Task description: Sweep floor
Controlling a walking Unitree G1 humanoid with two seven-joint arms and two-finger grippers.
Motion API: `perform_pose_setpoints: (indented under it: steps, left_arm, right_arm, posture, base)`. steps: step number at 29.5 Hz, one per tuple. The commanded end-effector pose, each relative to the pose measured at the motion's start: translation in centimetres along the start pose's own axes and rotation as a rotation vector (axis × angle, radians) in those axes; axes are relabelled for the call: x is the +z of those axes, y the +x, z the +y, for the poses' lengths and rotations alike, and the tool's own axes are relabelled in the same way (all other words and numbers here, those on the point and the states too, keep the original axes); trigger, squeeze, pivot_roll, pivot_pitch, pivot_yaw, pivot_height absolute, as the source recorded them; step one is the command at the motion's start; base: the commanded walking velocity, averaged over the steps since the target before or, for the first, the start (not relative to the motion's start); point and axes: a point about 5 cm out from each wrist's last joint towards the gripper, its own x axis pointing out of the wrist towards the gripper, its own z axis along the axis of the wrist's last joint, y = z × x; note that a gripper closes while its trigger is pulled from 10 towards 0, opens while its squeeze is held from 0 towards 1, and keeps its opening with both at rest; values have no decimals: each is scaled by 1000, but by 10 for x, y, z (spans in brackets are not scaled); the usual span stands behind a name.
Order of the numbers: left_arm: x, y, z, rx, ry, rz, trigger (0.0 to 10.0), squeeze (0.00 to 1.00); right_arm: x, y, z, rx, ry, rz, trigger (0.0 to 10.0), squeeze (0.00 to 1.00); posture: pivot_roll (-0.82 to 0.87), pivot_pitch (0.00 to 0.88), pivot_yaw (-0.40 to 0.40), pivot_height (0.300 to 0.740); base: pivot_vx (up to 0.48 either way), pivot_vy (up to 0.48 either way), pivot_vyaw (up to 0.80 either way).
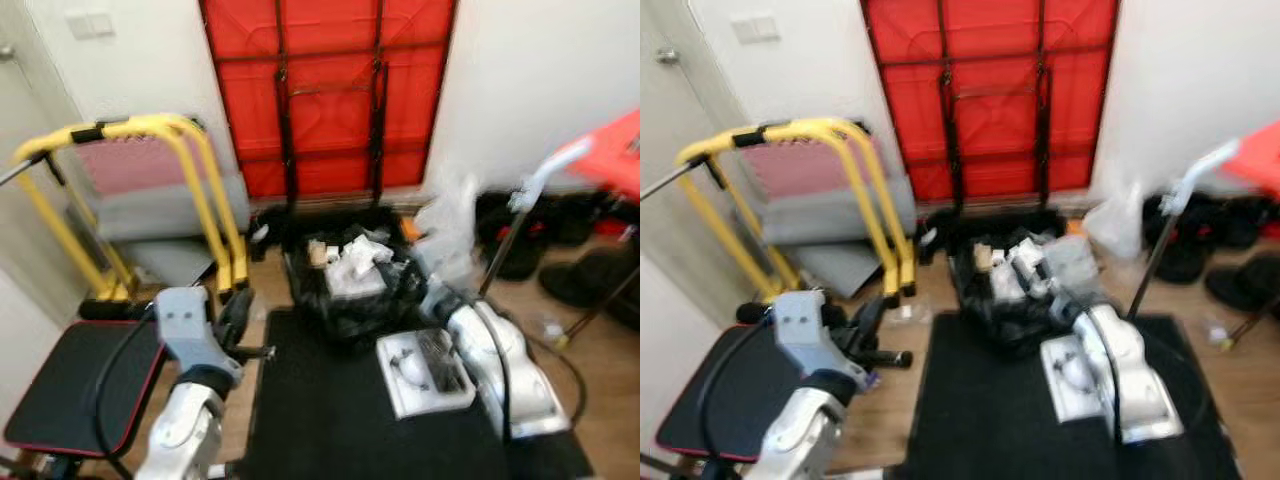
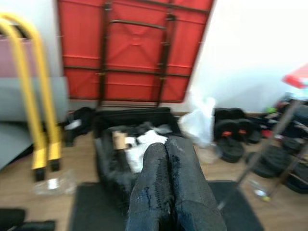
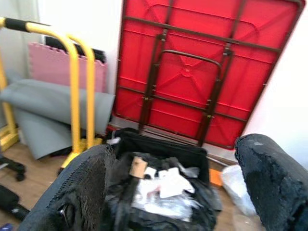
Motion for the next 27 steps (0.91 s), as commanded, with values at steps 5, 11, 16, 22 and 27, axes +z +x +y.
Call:
perform_pose_setpoints:
  steps: [5, 11, 16, 22, 27]
  left_arm:
    - [-3, 0, 1, -49, 0, 10, 10000, 0]
    - [-3, 1, 2, -52, -2, 8, 10000, 0]
    - [-3, 2, 2, -59, 0, 9, 10000, 0]
    - [-4, 3, 2, -67, -6, 16, 10000, 0]
    - [-5, 3, 1, -78, -19, 23, 10000, 0]
  right_arm:
    - [1, 2, 2, 10, 23, -11, 10000, 0]
    - [-2, 4, -5, -3, -22, -9, 10000, 0]
    - [-4, 8, -15, -26, -58, 2, 10000, 0]
    - [-6, 4, -12, -3, -45, 4, 10000, 0]
    - [-7, 3, -12, 3, -39, 8, 10000, 0]
  posture:
    - [-123, 0, -13, 740]
    - [-123, 0, -9, 740]
    - [-121, 0, -7, 740]
    - [-125, 0, -5, 740]
    - [-127, 0, -4, 740]
  base:
    - [0, -347, 0]
    - [0, -349, 0]
    - [0, -352, 0]
    - [0, -222, 0]
    - [0, 0, 0]
